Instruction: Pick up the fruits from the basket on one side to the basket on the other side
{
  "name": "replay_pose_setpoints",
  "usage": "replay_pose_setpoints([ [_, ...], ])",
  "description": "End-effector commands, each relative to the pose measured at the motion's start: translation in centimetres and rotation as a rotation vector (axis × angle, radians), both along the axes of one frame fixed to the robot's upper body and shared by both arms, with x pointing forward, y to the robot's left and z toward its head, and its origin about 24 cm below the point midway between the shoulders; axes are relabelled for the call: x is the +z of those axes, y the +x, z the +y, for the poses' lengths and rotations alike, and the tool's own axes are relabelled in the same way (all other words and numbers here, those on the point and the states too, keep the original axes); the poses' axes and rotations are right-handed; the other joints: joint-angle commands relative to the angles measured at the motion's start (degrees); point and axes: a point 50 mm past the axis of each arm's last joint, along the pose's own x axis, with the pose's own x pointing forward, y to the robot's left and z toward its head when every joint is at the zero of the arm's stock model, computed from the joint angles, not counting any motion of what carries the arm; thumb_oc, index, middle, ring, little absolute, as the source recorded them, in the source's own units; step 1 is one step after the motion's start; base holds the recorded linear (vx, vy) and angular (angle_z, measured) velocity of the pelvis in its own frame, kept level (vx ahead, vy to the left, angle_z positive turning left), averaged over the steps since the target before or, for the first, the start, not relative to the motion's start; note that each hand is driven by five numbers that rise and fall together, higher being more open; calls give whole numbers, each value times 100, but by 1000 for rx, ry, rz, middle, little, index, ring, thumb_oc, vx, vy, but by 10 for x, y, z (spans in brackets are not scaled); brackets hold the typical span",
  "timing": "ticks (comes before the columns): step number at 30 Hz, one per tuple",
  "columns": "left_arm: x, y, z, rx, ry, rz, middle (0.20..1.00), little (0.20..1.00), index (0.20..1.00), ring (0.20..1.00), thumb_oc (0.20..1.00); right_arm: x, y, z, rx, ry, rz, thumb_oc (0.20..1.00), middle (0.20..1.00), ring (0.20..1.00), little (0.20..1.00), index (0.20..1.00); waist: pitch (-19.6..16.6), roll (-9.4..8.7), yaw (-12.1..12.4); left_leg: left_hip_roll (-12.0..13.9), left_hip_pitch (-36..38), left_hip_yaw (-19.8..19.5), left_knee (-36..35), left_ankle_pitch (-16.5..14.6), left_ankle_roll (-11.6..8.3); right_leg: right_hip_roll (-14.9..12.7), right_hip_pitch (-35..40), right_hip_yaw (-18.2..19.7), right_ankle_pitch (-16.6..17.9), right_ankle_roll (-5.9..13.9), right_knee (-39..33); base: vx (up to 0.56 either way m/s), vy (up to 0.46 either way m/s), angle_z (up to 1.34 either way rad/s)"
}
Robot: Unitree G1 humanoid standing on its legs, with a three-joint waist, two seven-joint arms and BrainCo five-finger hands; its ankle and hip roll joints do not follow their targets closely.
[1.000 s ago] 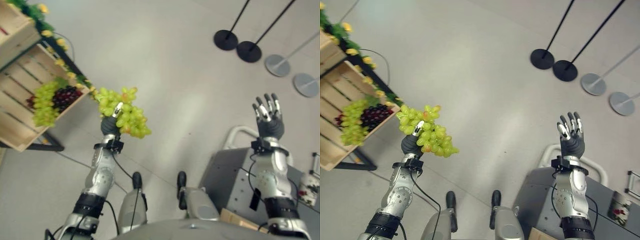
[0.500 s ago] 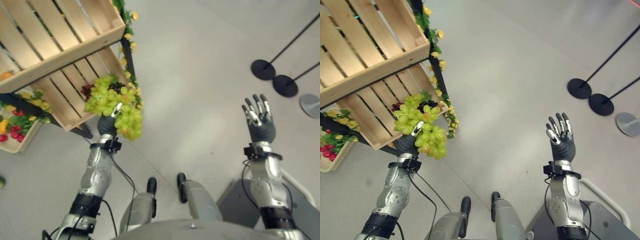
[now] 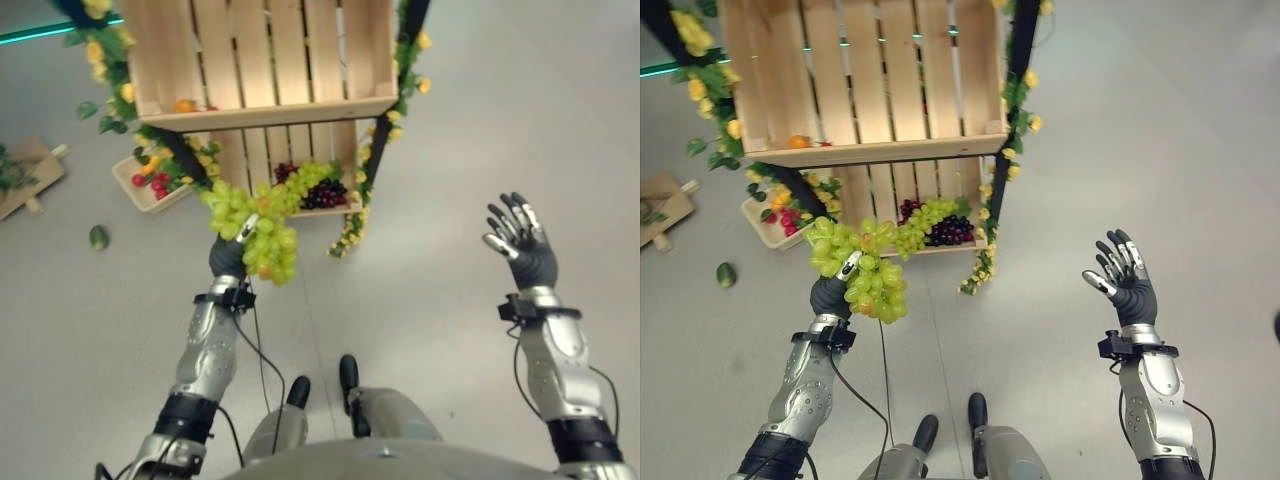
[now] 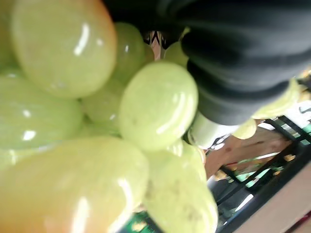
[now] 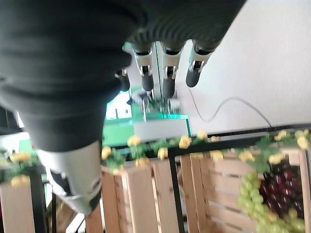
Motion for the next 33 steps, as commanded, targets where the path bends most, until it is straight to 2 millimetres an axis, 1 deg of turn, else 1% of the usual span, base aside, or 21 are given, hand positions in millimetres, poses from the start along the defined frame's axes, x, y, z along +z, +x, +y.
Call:
replay_pose_setpoints([
  [1, 39, 10, 4, 23, 26, -184, 200, 200, 200, 200, 200, 24, -4, -10, -63, -67, -120, 1000, 1000, 1000, 1000, 1000, 20, 39, -120, 554, 161, 298, -291, 581, -54, -365, 317, 161, -368, 1036, 161, -1, 20, 10],
  [2, 40, 11, 4, 28, 25, -184, 200, 200, 200, 200, 200, 24, -5, -11, -74, -64, -121, 1000, 1000, 1000, 1000, 1000, 29, 56, -121, 590, 110, 361, -477, 776, -102, -387, 350, 64, -346, 1057, 99, 0, 0, 0],
  [3, 40, 11, 4, 28, 25, -184, 200, 200, 200, 200, 200, 24, -5, -11, -74, -64, -121, 1000, 1000, 1000, 1000, 1000, 29, 56, -121, 590, 110, 361, -477, 776, -102, -387, 350, 64, -346, 1057, 99, 31, 74, 29],
  [4, 42, 11, 5, 31, 37, -186, 200, 200, 200, 200, 200, 23, -6, -11, -84, -75, -113, 1000, 1000, 1000, 1000, 1000, 31, 70, -122, 673, 85, 539, -747, 943, -152, -440, 378, -54, -344, 1078, 49, 53, 95, 42],
  [7, 40, 9, 9, 48, 42, -182, 200, 200, 200, 200, 200, 18, -2, -6, -81, -68, -100, 1000, 1000, 1000, 1000, 1000, -3, 77, -47, 615, 168, 388, -924, 825, -99, -516, 420, -33, -309, 1133, -50, 58, 140, 21],
  [11, 46, 6, 18, 77, 62, -203, 200, 200, 200, 200, 200, 20, 8, 2, -73, -49, -115, 1000, 1000, 1000, 1000, 1000, 33, -22, 98, 425, 19, 455, -575, 607, -1, -711, 382, 62, -198, 1262, -95, 65, 181, -6],
  [15, 45, 2, 29, 123, 76, -196, 200, 200, 200, 200, 200, 20, 14, 11, -28, -53, -114, 1000, 1000, 1000, 1000, 1000, 90, -105, 235, 324, 20, 626, -333, 353, 188, -871, 346, 176, -238, 1368, 191, 76, 184, -12],
  [17, 46, 1, 30, 130, 89, -197, 200, 200, 200, 200, 200, 20, 14, 12, -26, -57, -111, 1000, 1000, 1000, 1000, 1000, 94, -114, 264, 294, 33, 652, -309, 311, 232, -927, 309, 188, -247, 1404, 308, 68, 166, -15],
  [18, 47, 1, 32, 136, 104, -202, 200, 200, 200, 200, 200, 18, 13, 12, -19, -68, -97, 1000, 1000, 1000, 1000, 1000, 108, -102, 271, 203, 58, 669, -298, 234, 305, -1018, 237, 204, -241, 1507, 595, 62, 153, -9],
  [19, 47, 1, 32, 136, 104, -202, 200, 200, 200, 200, 200, 18, 13, 12, -19, -68, -97, 1000, 1000, 1000, 1000, 1000, 108, -102, 271, 203, 58, 669, -298, 234, 305, -1018, 237, 204, -241, 1507, 595, 107, 260, -10],
  [20, 48, 1, 30, 127, 121, -206, 200, 200, 200, 200, 200, 17, 11, 12, -21, -79, -89, 1000, 1000, 1000, 1000, 1000, 142, -99, 221, 99, 65, 597, -262, 187, 374, -1083, 103, 319, -112, 1603, 972, 72, 172, -5],
  [21, 49, 1, 28, 119, 136, -210, 200, 200, 200, 200, 200, 15, 9, 11, -22, -88, -79, 1000, 1000, 1000, 1000, 1000, 169, -96, 163, 16, 76, 540, -264, 180, 414, -1107, 25, 442, 21, 1632, 1151, 104, 220, -1],
  [23, 48, 1, 28, 119, 141, -208, 200, 200, 200, 200, 200, 14, 8, 10, -26, -98, -73, 1000, 1000, 1000, 1000, 1000, 176, -89, 130, -30, 102, 486, -268, 151, 456, -1099, -7, 552, 86, 1629, 1251, 88, 155, 24],
  [24, 47, 0, 26, 107, 157, -202, 200, 200, 200, 200, 200, 11, 4, 7, -43, -96, -62, 1000, 1000, 1000, 1000, 1000, 197, -28, 68, -183, 185, 389, -277, 58, 560, -1128, -99, 745, 301, 1591, 1598, 117, 224, 30],
  [25, 46, 0, 26, 102, 169, -200, 200, 200, 200, 200, 200, 11, 4, 7, -44, -103, -61, 1000, 1000, 1000, 1000, 1000, 223, 10, 47, -241, 228, 367, -274, 26, 606, -1144, -186, 781, 419, 1554, 1858, 115, 223, 20],
  [26, 46, 0, 25, 102, 169, -200, 200, 200, 200, 200, 200, 11, 4, 7, -44, -103, -61, 1000, 1000, 1000, 1000, 1000, 221, 2, 52, -250, 223, 375, -271, 23, 610, -1151, -207, 794, 405, 1557, 1889, 59, 234, 14],
  [27, 47, 0, 25, 102, 195, -202, 200, 200, 200, 200, 200, 13, 6, 9, -35, -102, -68, 1000, 1000, 1000, 1000, 1000, 366, 77, -37, -265, 320, 345, -293, -2, 672, -1001, -499, 851, 489, 1469, 2356, 47, 194, 15],
  [29, 47, 0, 26, 118, 220, -203, 200, 200, 200, 200, 200, 13, 10, 13, -23, -94, -72, 1000, 1000, 1000, 1000, 1000, 382, 93, -47, -268, 433, 394, -379, -39, 682, -900, -687, 686, 230, 1431, 2215, 87, 143, 3],
  [30, 47, 0, 26, 118, 220, -203, 200, 200, 200, 200, 200, 13, 10, 13, -23, -94, -72, 1000, 1000, 1000, 1000, 1000, 382, 93, -47, -268, 433, 394, -379, -39, 682, -900, -687, 686, 230, 1431, 2215, 191, 29, -21],
  [31, 48, 2, 30, 144, 209, -206, 200, 200, 200, 200, 200, 15, 13, 16, -11, -91, -82, 1000, 1000, 1000, 1000, 1000, 372, 83, -101, -281, 578, 374, -569, -39, 621, -725, -946, 530, 0, 1391, 1648, 199, -28, -27],
  [33, 50, 3, 32, 160, 198, -212, 200, 200, 200, 200, 200, 19, 15, 17, -7, -90, -99, 1000, 1000, 1000, 1000, 1000, 373, 20, -140, -286, 674, 351, -631, -80, 516, -879, -1049, 411, 141, 1455, 774, 246, -95, -42],
])
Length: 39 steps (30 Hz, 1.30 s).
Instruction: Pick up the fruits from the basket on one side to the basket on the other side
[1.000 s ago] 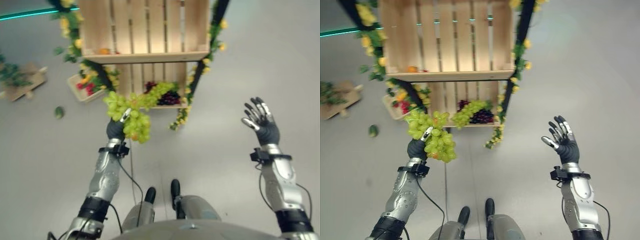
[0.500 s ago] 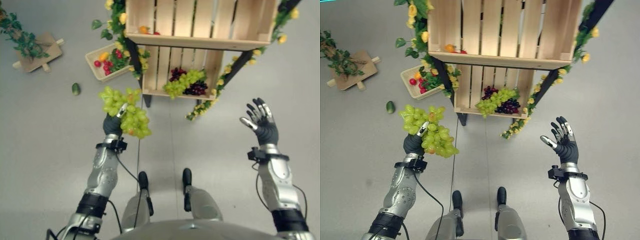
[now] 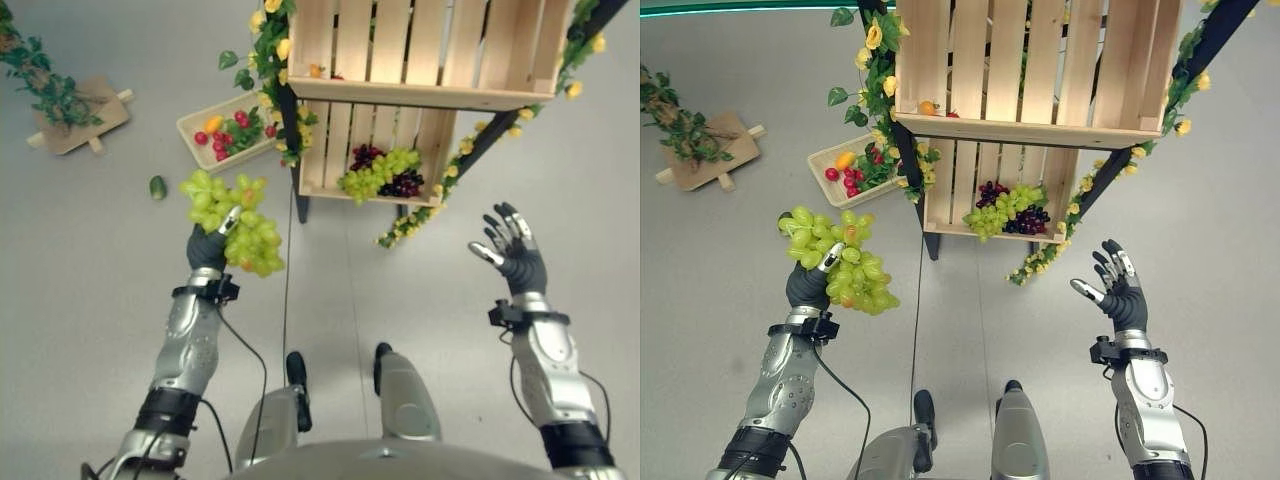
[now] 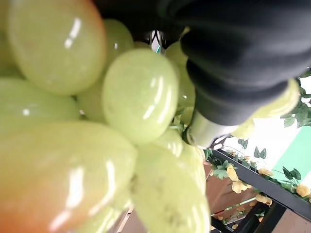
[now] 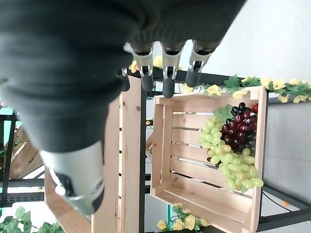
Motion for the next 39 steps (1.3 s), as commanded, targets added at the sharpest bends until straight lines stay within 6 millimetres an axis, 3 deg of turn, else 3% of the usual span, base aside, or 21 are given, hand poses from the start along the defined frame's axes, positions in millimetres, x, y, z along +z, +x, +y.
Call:
replay_pose_setpoints([
  [1, 40, 3, 1, 9, 53, -204, 200, 200, 200, 200, 200, 24, 8, 0, 5, -35, -124, 1000, 1000, 1000, 1000, 1000, -161, 37, -91, 8, 416, -208, -44, -390, -304, -68, 103, -205, 549, 167, -1122, 206, -130, -16],
  [5, 41, 7, -1, 4, 73, -207, 200, 200, 200, 200, 200, 28, 8, 0, 16, -63, -132, 1000, 1000, 1000, 1000, 1000, -244, -51, -42, 75, 466, -296, 22, -424, -478, -94, 336, -75, 652, 169, -1343, 151, -162, 14],
  [10, 41, 7, -1, 4, 72, -207, 200, 200, 200, 200, 200, 28, 8, 0, 16, -64, -132, 1000, 1000, 1000, 1000, 1000, -246, -47, -44, 79, 465, -299, 25, -427, -481, -91, 336, -80, 649, 167, -1341, 85, -128, 27],
  [11, 36, 3, -4, -4, 41, -196, 200, 200, 200, 200, 200, 32, 7, 0, 51, -48, -147, 1000, 1000, 1000, 1000, 1000, -298, 0, -24, 485, 277, -456, 1155, -11, -866, 293, 785, -281, 323, -205, -1240, 380, -564, 57],
  [12, 36, 3, -4, -4, 41, -196, 200, 200, 200, 200, 200, 32, 7, 0, 51, -48, -147, 1000, 1000, 1000, 1000, 1000, -298, 0, -24, 485, 277, -456, 1155, -11, -866, 293, 785, -281, 323, -205, -1240, 443, -681, 36],
  [13, 34, 1, -3, 3, 39, -186, 200, 200, 200, 200, 200, 32, 7, 1, 64, -42, -147, 1000, 1000, 1000, 1000, 1000, -292, 12, -2, 580, 164, -546, 1607, 267, -939, 420, 902, -298, 271, -332, -1293, 149, -310, 65],
  [14, 31, -1, -3, 7, 28, -177, 200, 200, 200, 200, 200, 33, 6, 2, 74, -38, -150, 1000, 1000, 1000, 1000, 1000, -178, -52, 98, 648, -184, -684, 2473, 764, -980, 514, 1144, -232, 183, -521, -1387, 168, -422, 60],
  [15, 31, -1, -4, 7, 24, -174, 200, 200, 200, 200, 200, 34, 5, 1, 72, -33, -156, 1000, 1000, 1000, 1000, 1000, -79, -92, 145, 684, -494, -757, 2973, 929, -985, 534, 1248, -253, 164, -608, -1439, 123, -388, -6],
  [16, 29, -2, -4, 7, 22, -169, 200, 200, 200, 200, 200, 35, 5, 1, 70, -34, -160, 1000, 1000, 1000, 1000, 1000, 2, -156, 203, 622, -726, -789, 3297, 976, -947, 504, 1309, -237, 170, -665, -1472, 74, -243, -48],
  [17, 29, -2, -4, 7, 24, -165, 200, 200, 200, 200, 200, 35, 6, 1, 69, -32, -158, 1000, 1000, 1000, 1000, 1000, 22, -160, 213, 516, -889, -841, 3404, 788, -882, 498, 1315, -229, 134, -680, -1500, 92, -152, -49],
  [18, 28, -3, -5, 6, 25, -161, 200, 200, 200, 200, 200, 36, 6, 0, 66, -34, -158, 1000, 1000, 1000, 1000, 1000, 5, -145, 205, 526, -963, -794, 3263, 727, -864, 486, 1340, -232, 111, -671, -1546, 125, -76, -37],
  [20, 24, -4, -5, 14, 21, -143, 200, 200, 200, 200, 200, 37, 6, -1, 55, -38, -162, 1000, 1000, 1000, 1000, 1000, -27, -3, 212, 681, -1114, -655, 2123, 679, -844, 551, 1376, -252, 65, -589, -1647, 186, 34, -19],
  [22, 21, -6, -4, 22, 39, -130, 200, 200, 200, 200, 200, 38, 7, 0, 60, -51, -167, 1000, 1000, 1000, 1000, 1000, 22, 103, 306, 600, -977, -796, 932, 654, -819, 633, 1341, -115, -3, -497, -1614, 178, 113, 12],
  [23, 18, -7, -3, 26, 47, -122, 200, 200, 200, 200, 200, 40, 8, 1, 64, -65, -171, 1000, 1000, 1000, 1000, 1000, 22, 150, 320, 599, -987, -845, 605, 745, -865, 668, 1328, -99, -26, -463, -1598, 135, 126, 0],
  [24, 15, -9, -2, 29, 44, -112, 200, 200, 200, 200, 200, 40, 10, 3, 82, -87, -164, 1000, 1000, 1000, 1000, 1000, -12, 174, 312, 584, -820, -859, 412, 597, -812, 645, 1286, -74, -57, -410, -1533, 115, 138, -56],
  [39, 29, -6, 8, 80, 122, -158, 200, 200, 200, 200, 200, 50, 22, 21, 160, -97, -201, 1000, 1000, 1000, 1000, 1000, 168, 45, 267, 411, -759, -535, 296, 349, -614, 487, 626, 234, -2, -290, -1166, 34, 70, -20],
])
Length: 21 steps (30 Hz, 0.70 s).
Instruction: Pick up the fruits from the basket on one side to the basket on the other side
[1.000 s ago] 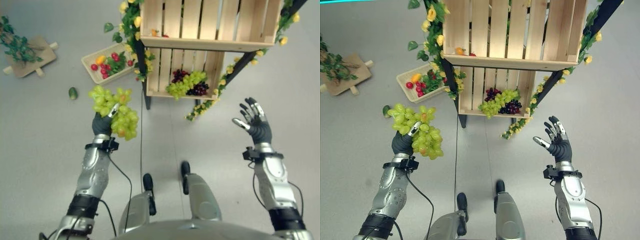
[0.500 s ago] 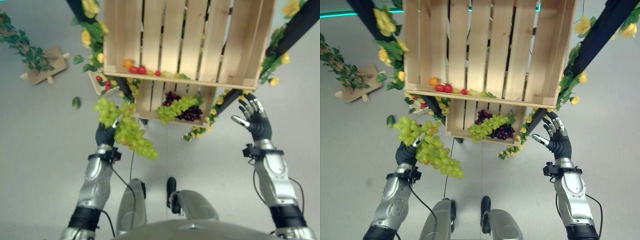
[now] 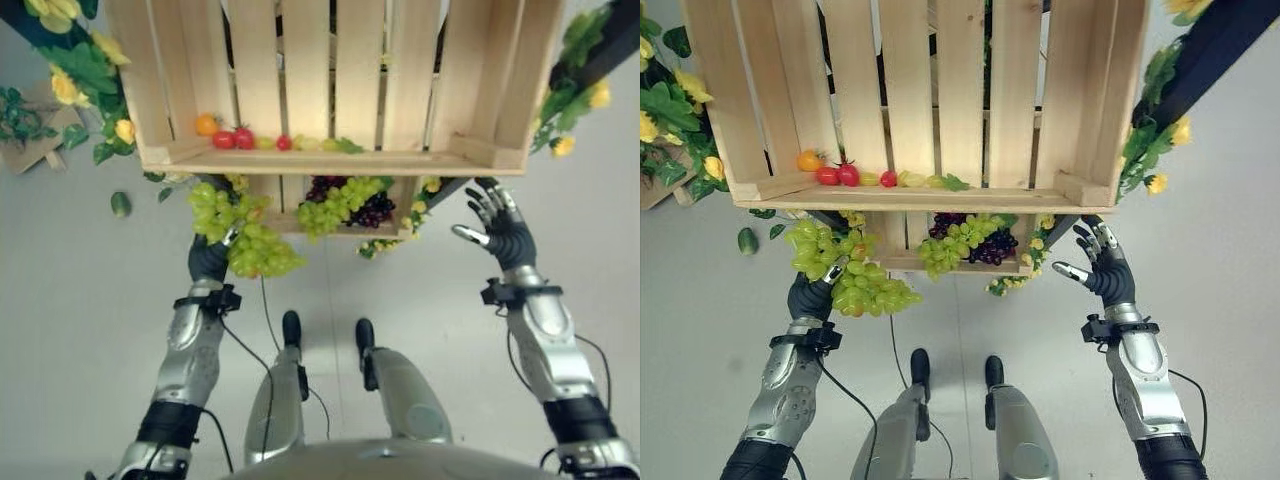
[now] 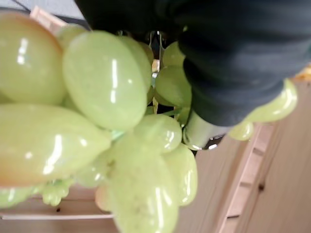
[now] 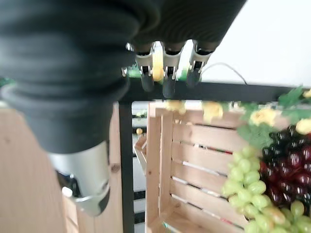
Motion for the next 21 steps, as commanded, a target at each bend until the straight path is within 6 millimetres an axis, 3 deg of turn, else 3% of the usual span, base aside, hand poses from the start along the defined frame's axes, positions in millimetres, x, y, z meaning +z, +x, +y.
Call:
replay_pose_setpoints([
  [1, 40, 3, 7, 31, 74, -203, 200, 200, 200, 200, 200, 27, 5, 10, 47, -13, -137, 1000, 1000, 1000, 1000, 1000, -33, -274, -28, -62, 99, -20, 505, -416, 181, -297, 355, 330, 410, 627, -738, 0, 0, 0],
  [12, 32, 6, 4, 28, 119, -154, 200, 200, 200, 200, 200, 39, 11, 19, 81, -26, -186, 1000, 1000, 1000, 1000, 1000, 112, -305, -44, -39, -70, 41, 829, -577, 212, -279, 102, 388, 364, 636, -418, -10, 0, -3],
  [21, 23, 38, -1, 46, 350, -54, 200, 200, 200, 200, 200, 48, 21, 38, 170, -14, -214, 1000, 1000, 1000, 1000, 1000, 418, -426, -178, 28, -501, 81, 1353, -696, 200, -223, -378, 388, 293, 617, 64, -27, -13, -6],
])
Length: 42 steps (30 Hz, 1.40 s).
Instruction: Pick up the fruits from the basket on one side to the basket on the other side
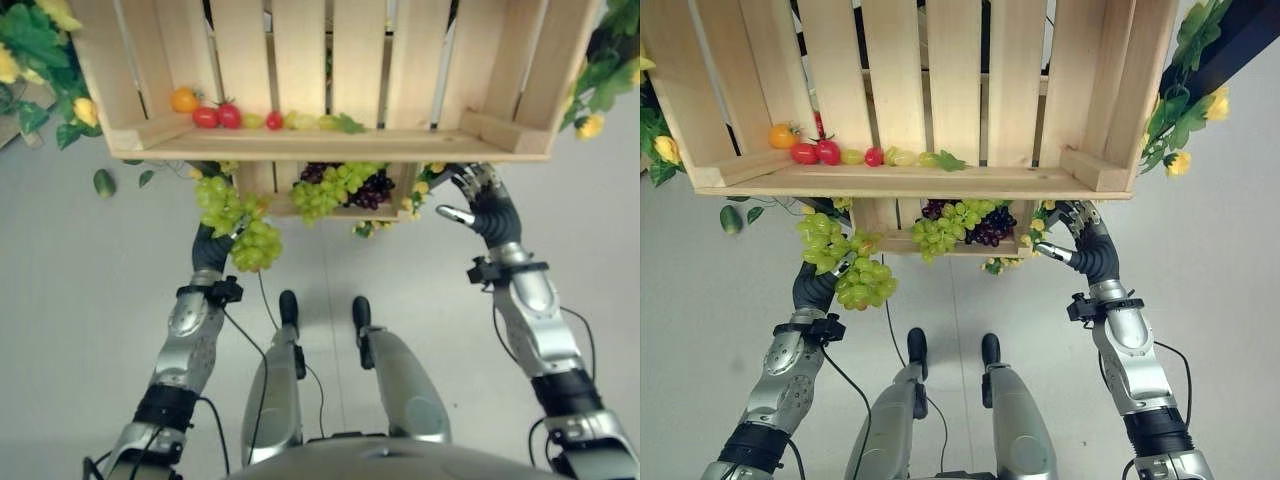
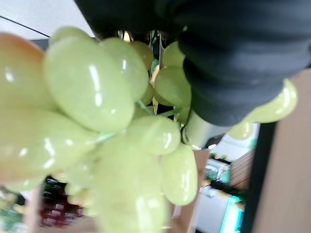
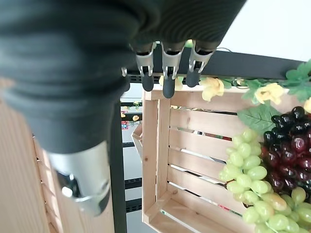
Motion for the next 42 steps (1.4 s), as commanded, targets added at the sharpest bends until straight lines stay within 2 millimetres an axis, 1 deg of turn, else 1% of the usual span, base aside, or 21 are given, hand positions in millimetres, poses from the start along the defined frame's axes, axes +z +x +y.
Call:
replay_pose_setpoints([
  [1, 31, 17, -4, 14, 136, -134, 200, 200, 200, 200, 200, 23, -1, 15, 72, 11, -123, 1000, 1000, 1000, 1000, 1000, -34, -259, -188, 46, -47, -49, 953, -597, 163, -205, 138, 217, 327, 583, -351, -30, -4, -3],
  [2, 34, 24, -6, 23, 151, -136, 200, 200, 200, 200, 200, 23, 0, 19, 88, 16, -125, 1000, 1000, 1000, 1000, 1000, -6, -274, -216, 55, -79, -43, 970, -595, 161, -191, 88, 233, 330, 584, -314, -30, -4, -2],
  [3, 34, 24, -6, 23, 151, -137, 200, 200, 200, 200, 200, 24, 0, 19, 88, 16, -126, 1000, 1000, 1000, 1000, 1000, -2, -274, -214, 55, -86, -42, 975, -596, 161, -191, 80, 235, 328, 584, -308, 0, 0, 0],
  [4, 48, 39, -15, 24, 183, -169, 200, 200, 200, 200, 200, 28, 2, 27, 116, 15, -143, 1000, 1000, 1000, 1000, 1000, 64, -315, -280, 78, -172, -31, 1007, -592, 152, -176, -3, 240, 326, 585, -262, -22, -12, -3],
  [5, 49, 39, -15, 24, 183, -171, 200, 200, 200, 200, 200, 28, 2, 27, 115, 16, -144, 1000, 1000, 1000, 1000, 1000, 69, -315, -278, 78, -181, -32, 1014, -595, 152, -176, -11, 240, 324, 585, -255, 0, 0, 0],
  [6, 58, 49, -21, 27, 208, -188, 200, 200, 200, 200, 200, 30, 4, 31, 131, 19, -148, 1000, 1000, 1000, 1000, 1000, 96, -328, -318, 87, -232, -17, 1034, -588, 141, -161, -80, 231, 320, 581, -216, -7, -5, -5],
  [7, 62, 54, -23, 30, 214, -193, 200, 200, 200, 200, 200, 31, 4, 34, 144, 18, -153, 1000, 1000, 1000, 1000, 1000, 116, -343, -347, 97, -261, -13, 1059, -586, 135, -152, -115, 238, 323, 579, -191, -7, -5, -3],
  [8, 63, 54, -23, 30, 214, -194, 200, 200, 200, 200, 200, 31, 4, 34, 143, 18, -154, 1000, 1000, 1000, 1000, 1000, 119, -343, -346, 97, -269, -13, 1065, -588, 135, -152, -122, 238, 321, 579, -185, 0, 0, 0],
  [10, 81, 71, -29, 56, 221, -212, 200, 200, 200, 200, 200, 32, 5, 43, 180, 24, -154, 1000, 1000, 1000, 1000, 1000, 171, -399, -426, 123, -327, -2, 1103, -594, 125, -135, -191, 250, 323, 578, -145, 9, -13, -7],
  [12, 90, 81, -31, 72, 214, -211, 200, 200, 200, 200, 200, 32, 5, 48, 206, 36, -148, 1000, 1000, 1000, 1000, 1000, 196, -437, -482, 137, -349, 1, 1152, -634, 116, -122, -220, 263, 284, 579, -102, 12, -15, -8],
  [13, 90, 81, -31, 72, 214, -212, 200, 200, 200, 200, 200, 32, 5, 48, 206, 36, -149, 1000, 1000, 1000, 1000, 1000, 183, -435, -483, 138, -363, 0, 1125, -599, 115, -121, -233, 262, 319, 578, -131, 17, -14, -5],
  [14, 104, 90, -30, 101, 230, -224, 200, 200, 200, 200, 200, 30, 5, 54, 239, 41, -138, 1000, 1000, 1000, 1000, 1000, 211, -465, -541, 159, -392, -7, 1160, -626, 104, -108, -265, 280, 281, 585, -87, 9, -5, -3],
  [15, 104, 90, -30, 101, 230, -224, 200, 200, 200, 200, 200, 30, 5, 54, 239, 41, -138, 1000, 1000, 1000, 1000, 1000, 211, -465, -541, 159, -392, -7, 1160, -626, 104, -108, -265, 280, 281, 585, -87, 36, -17, -2],
  [16, 117, 98, -28, 121, 265, -234, 200, 200, 200, 200, 200, 28, 4, 57, 261, 41, -129, 1000, 1000, 1000, 1000, 1000, 222, -497, -591, 171, -407, 5, 1144, -617, 96, -98, -286, 272, 293, 592, -101, 27, -12, -4],
  [19, 136, 107, -21, 170, 301, -247, 200, 200, 200, 200, 200, 26, 2, 61, 296, 45, -120, 1000, 1000, 1000, 1000, 1000, 212, -539, -663, 192, -439, 13, 1083, -582, 82, -84, -337, 269, 325, 614, -135, 23, -12, 0],
  [24, 172, 114, -9, 256, 318, -300, 200, 200, 200, 200, 200, 23, -1, 65, 332, 50, -105, 1000, 1000, 1000, 1000, 1000, 223, -633, -734, 203, -532, 1, 1072, -547, 57, -50, -447, 286, 362, 635, -149, 0, 0, 0],
  [31, 210, 114, 13, 356, 370, -361, 200, 200, 200, 200, 200, 17, -7, 59, 335, 27, -85, 1000, 1000, 1000, 1000, 1000, 247, -688, -751, 218, -646, -18, 1132, -551, 42, -32, -541, 275, 366, 650, -135, 0, 0, 0],
  [34, 220, 111, 25, 405, 418, -375, 200, 200, 200, 200, 200, 15, -9, 57, 335, 25, -80, 1000, 1000, 1000, 1000, 1000, 247, -705, -752, 212, -676, -29, 1143, -555, 41, -21, -562, 280, 379, 651, -140, 0, 0, 0],
  [36, 229, 109, 28, 428, 415, -398, 200, 200, 200, 200, 200, 14, -10, 54, 333, 22, -76, 1000, 1000, 1000, 1000, 1000, 245, -724, -754, 208, -709, -33, 1174, -558, 34, -25, -575, 278, 385, 655, -144, 0, 0, 0],
  [40, 233, 108, 36, 466, 424, -390, 200, 200, 200, 200, 200, 12, -13, 51, 331, 20, -66, 1000, 1000, 1000, 1000, 1000, 258, -746, -771, 204, -746, -46, 1222, -571, 29, -16, -604, 283, 400, 657, -140, 0, 0, 0],
  [42, 229, 109, 40, 480, 445, -364, 200, 200, 200, 200, 200, 11, -14, 50, 329, 14, -63, 1000, 1000, 1000, 1000, 1000, 254, -750, -769, 204, -754, -41, 1231, -582, 35, -16, -621, 292, 406, 661, -139, 0, 0, 0],
])
